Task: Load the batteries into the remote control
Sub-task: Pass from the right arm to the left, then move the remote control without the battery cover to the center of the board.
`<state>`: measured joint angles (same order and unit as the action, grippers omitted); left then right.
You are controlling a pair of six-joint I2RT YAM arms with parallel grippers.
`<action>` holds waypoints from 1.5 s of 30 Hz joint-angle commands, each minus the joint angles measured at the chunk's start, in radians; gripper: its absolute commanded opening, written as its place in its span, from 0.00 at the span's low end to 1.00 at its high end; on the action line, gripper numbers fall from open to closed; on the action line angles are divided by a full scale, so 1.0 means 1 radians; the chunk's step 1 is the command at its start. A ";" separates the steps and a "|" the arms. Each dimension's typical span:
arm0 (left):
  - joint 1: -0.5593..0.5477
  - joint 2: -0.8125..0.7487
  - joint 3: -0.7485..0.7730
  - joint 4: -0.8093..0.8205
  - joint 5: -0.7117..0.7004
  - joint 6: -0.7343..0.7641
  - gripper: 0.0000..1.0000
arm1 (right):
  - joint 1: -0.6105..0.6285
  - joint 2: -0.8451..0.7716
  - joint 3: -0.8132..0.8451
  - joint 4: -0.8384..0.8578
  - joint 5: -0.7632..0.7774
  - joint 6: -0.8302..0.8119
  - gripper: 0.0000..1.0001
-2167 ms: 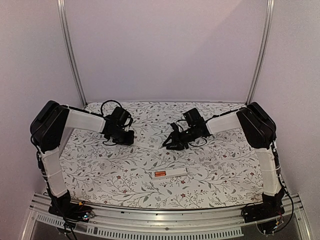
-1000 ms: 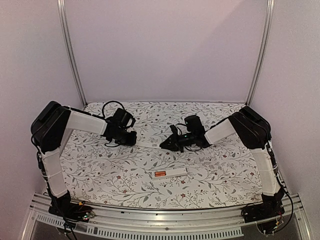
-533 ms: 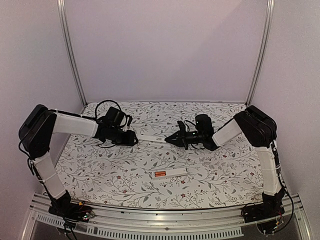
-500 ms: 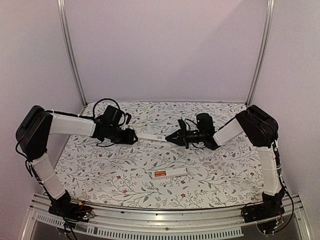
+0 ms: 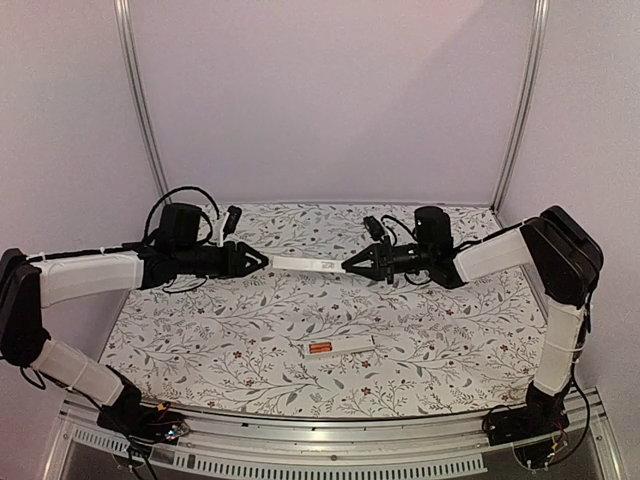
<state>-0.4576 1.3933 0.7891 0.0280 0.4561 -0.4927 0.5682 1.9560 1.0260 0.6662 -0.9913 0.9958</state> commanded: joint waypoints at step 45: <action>0.079 -0.109 -0.172 0.321 0.240 -0.353 0.00 | 0.104 -0.272 0.114 -1.064 0.429 -0.941 0.55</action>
<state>-0.4301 1.3350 0.6518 0.3172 0.7322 -0.7811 0.6209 1.7332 1.1015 -0.1078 -0.8017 0.3553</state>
